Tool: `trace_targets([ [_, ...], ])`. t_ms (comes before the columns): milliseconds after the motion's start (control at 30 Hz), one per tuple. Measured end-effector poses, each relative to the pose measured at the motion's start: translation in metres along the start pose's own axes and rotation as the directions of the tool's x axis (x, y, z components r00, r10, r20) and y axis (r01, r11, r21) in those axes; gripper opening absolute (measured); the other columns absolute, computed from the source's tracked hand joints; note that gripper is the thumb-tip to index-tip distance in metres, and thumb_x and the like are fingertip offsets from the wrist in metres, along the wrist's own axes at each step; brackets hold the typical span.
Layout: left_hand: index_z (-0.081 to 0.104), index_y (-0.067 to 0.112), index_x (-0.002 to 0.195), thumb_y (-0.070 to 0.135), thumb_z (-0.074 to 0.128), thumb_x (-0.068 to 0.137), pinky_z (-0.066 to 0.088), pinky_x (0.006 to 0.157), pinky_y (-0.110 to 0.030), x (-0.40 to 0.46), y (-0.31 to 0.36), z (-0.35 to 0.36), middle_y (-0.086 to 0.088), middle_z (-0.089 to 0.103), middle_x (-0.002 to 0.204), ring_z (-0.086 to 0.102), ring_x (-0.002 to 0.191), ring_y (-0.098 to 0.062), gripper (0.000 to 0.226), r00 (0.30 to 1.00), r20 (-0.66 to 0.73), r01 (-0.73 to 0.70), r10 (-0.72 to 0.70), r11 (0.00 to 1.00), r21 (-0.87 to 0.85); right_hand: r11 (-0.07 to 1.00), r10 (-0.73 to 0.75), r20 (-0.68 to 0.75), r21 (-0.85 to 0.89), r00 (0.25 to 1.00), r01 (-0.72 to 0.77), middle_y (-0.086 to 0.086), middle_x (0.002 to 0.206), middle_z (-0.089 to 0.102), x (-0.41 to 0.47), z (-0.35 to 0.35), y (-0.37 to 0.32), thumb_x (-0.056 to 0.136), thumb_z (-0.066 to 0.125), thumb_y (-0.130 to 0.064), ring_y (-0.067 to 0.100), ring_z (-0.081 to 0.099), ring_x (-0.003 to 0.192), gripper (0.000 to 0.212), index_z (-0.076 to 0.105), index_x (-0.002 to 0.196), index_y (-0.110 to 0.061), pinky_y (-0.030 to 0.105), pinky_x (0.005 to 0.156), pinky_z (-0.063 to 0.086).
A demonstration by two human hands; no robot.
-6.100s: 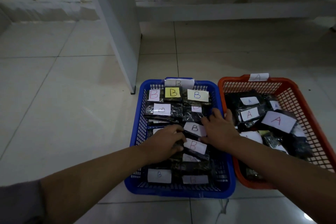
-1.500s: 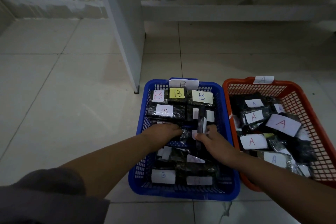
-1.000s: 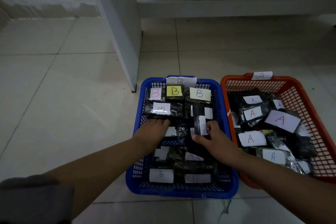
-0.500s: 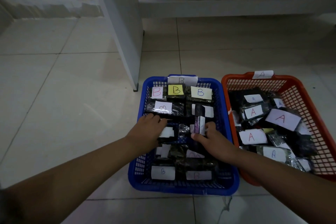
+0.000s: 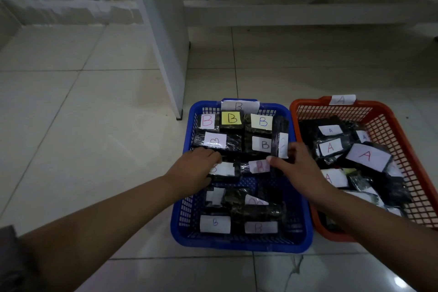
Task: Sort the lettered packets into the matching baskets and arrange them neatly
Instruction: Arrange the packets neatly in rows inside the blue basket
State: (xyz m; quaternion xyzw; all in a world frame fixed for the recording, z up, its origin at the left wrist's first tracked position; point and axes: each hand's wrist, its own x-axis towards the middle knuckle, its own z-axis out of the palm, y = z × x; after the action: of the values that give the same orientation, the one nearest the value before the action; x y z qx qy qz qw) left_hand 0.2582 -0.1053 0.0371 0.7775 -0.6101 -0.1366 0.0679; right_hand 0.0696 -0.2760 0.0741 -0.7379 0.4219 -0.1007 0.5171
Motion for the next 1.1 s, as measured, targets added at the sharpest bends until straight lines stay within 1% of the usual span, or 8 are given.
trace_targets([
  [200, 0.048, 0.019, 0.121, 0.020, 0.068, 0.080, 0.038, 0.083, -0.025, 0.002, 0.006, 0.002, 0.001, 0.052, 0.117, 0.045, 0.105, -0.013, 0.046, 0.995, 0.102, 0.043, -0.022, 0.976, -0.212, 0.999, -0.010, -0.022, 0.031, 1.000, 0.011, -0.008, 0.105, 0.055, 0.005, -0.018, 0.002, 0.079, 0.072, -0.029, 0.010, 0.053, 0.098, 0.042, 0.047, 0.111, -0.022, 0.031, 0.083, 0.046],
  [433, 0.050, 0.023, 0.125, 0.018, 0.071, 0.080, 0.041, 0.086, -0.021, 0.018, 0.022, 0.003, 0.004, 0.050, 0.118, 0.048, 0.105, -0.010, 0.050, 0.990, 0.141, 0.075, -0.013, 0.892, -0.446, 0.998, -0.017, -0.035, 0.053, 0.999, 0.019, -0.013, 0.102, 0.055, 0.007, -0.029, 0.001, 0.078, 0.071, -0.034, 0.007, 0.054, 0.095, 0.043, 0.049, 0.112, -0.023, 0.028, 0.077, 0.043],
  [600, 0.050, 0.018, 0.124, 0.022, 0.071, 0.081, 0.041, 0.084, -0.024, 0.040, 0.052, 0.011, -0.001, 0.049, 0.121, 0.048, 0.106, -0.013, 0.048, 0.994, 0.100, 0.077, -0.036, 0.892, -0.446, 0.999, 0.008, 0.037, 0.046, 0.999, -0.010, -0.013, 0.097, 0.055, 0.003, -0.030, 0.006, 0.081, 0.070, -0.031, -0.001, 0.053, 0.088, 0.037, 0.047, 0.108, -0.023, 0.019, 0.070, 0.043],
  [700, 0.049, 0.015, 0.125, 0.025, 0.072, 0.080, 0.037, 0.079, -0.021, 0.048, 0.061, 0.021, -0.003, 0.046, 0.121, 0.047, 0.105, -0.014, 0.052, 0.993, 0.116, 0.067, -0.025, 0.925, -0.374, 0.986, 0.140, 0.154, 0.071, 0.978, -0.153, 0.014, 0.104, 0.063, -0.001, -0.019, 0.013, 0.069, 0.066, -0.056, 0.027, 0.063, 0.094, 0.051, 0.047, 0.099, -0.020, 0.048, 0.085, 0.051],
  [767, 0.050, 0.012, 0.125, 0.028, 0.071, 0.081, 0.034, 0.081, -0.017, 0.048, 0.063, 0.025, -0.004, 0.045, 0.122, 0.045, 0.107, -0.014, 0.052, 0.998, 0.057, 0.058, -0.041, 0.940, -0.336, 0.972, 0.194, 0.219, 0.085, 0.956, -0.217, 0.024, 0.109, 0.060, -0.001, -0.013, 0.016, 0.064, 0.060, -0.064, 0.038, 0.061, 0.098, 0.060, 0.047, 0.099, -0.016, 0.057, 0.090, 0.048],
  [900, 0.056, 0.015, 0.110, 0.033, 0.061, 0.088, 0.036, 0.083, -0.019, 0.036, 0.069, 0.022, -0.001, 0.048, 0.111, 0.045, 0.106, -0.014, 0.028, 0.981, -0.138, 0.085, -0.137, 0.939, -0.333, 0.997, 0.033, 0.195, -0.074, 0.980, -0.018, -0.004, 0.097, 0.056, 0.002, -0.017, 0.006, 0.083, 0.065, -0.036, 0.009, 0.056, 0.089, 0.035, 0.045, 0.104, -0.016, 0.023, 0.068, 0.045],
  [967, 0.055, 0.018, 0.107, 0.043, 0.059, 0.087, 0.041, 0.082, -0.023, 0.026, 0.068, 0.018, 0.002, 0.048, 0.108, 0.047, 0.102, -0.013, 0.032, 0.984, -0.075, 0.125, -0.161, 0.927, -0.354, 0.994, -0.024, 0.157, -0.103, 0.987, 0.040, -0.012, 0.099, 0.054, 0.005, -0.026, 0.001, 0.079, 0.071, -0.031, 0.002, 0.053, 0.090, 0.040, 0.046, 0.108, -0.018, 0.018, 0.066, 0.041],
  [1100, 0.050, 0.026, 0.124, 0.057, 0.061, 0.079, 0.035, 0.093, -0.024, 0.003, 0.056, 0.005, 0.003, 0.045, 0.122, 0.038, 0.114, -0.011, 0.055, 0.950, 0.312, 0.135, -0.028, 0.936, -0.326, 0.993, 0.002, 0.177, -0.113, 0.984, 0.018, -0.010, 0.104, 0.053, 0.003, -0.030, 0.007, 0.072, 0.077, -0.034, 0.008, 0.053, 0.097, 0.048, 0.049, 0.109, -0.020, 0.021, 0.072, 0.041],
])
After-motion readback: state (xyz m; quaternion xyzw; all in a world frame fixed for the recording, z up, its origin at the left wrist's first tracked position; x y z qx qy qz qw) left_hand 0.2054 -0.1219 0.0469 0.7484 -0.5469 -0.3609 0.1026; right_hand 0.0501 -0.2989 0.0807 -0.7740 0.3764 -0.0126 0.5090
